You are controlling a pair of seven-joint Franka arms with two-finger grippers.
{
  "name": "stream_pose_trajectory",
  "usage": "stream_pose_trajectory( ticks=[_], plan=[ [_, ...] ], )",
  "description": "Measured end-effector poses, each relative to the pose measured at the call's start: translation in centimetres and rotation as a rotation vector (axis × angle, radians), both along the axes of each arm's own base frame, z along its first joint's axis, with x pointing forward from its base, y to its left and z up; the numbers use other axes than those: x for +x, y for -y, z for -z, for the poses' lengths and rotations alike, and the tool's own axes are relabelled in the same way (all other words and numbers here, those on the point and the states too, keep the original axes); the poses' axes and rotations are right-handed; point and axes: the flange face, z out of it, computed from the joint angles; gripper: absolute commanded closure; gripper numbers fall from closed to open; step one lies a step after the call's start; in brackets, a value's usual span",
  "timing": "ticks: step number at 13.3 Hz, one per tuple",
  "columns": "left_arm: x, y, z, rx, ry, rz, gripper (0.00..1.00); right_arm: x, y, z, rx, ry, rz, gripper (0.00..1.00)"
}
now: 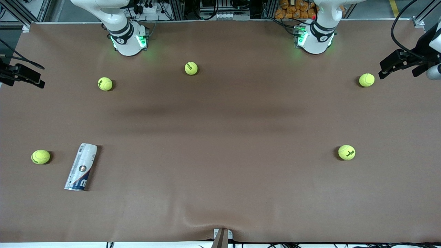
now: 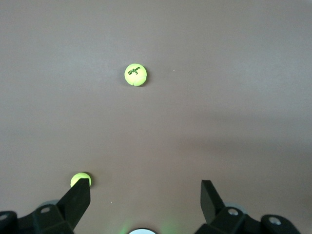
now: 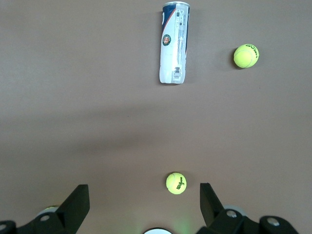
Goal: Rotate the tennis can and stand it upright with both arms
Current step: 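Reach the right gripper down to the lying tennis can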
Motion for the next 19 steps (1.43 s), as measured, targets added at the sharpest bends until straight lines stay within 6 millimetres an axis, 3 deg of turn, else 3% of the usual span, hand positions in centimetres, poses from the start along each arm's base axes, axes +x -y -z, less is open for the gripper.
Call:
stream_pose_trajectory(
  ticks=[8,12,15,19],
  plan=[
    [0.0,0.0,-0.2,0.000,0.003,-0.001,0.00,0.0,0.5,0.2,-0.001,-0.004,0.010,0.00],
    [0.5,-0.2,0.6,-0.002,-0.014,-0.002,0.00,1.2,0.7,1.8,-0.003,-0.013,0.011,0.00],
    [1.2,0.0,1.5,-0.004,-0.024,0.003,0.00,3.2,1.5,5.1,-0.006,-0.033,0.024,0.00],
    [1.4,0.1,1.3,-0.005,-0.011,0.005,0.00,7.2,2.5,13.0,-0.012,-0.077,0.034,0.00]
  ],
)
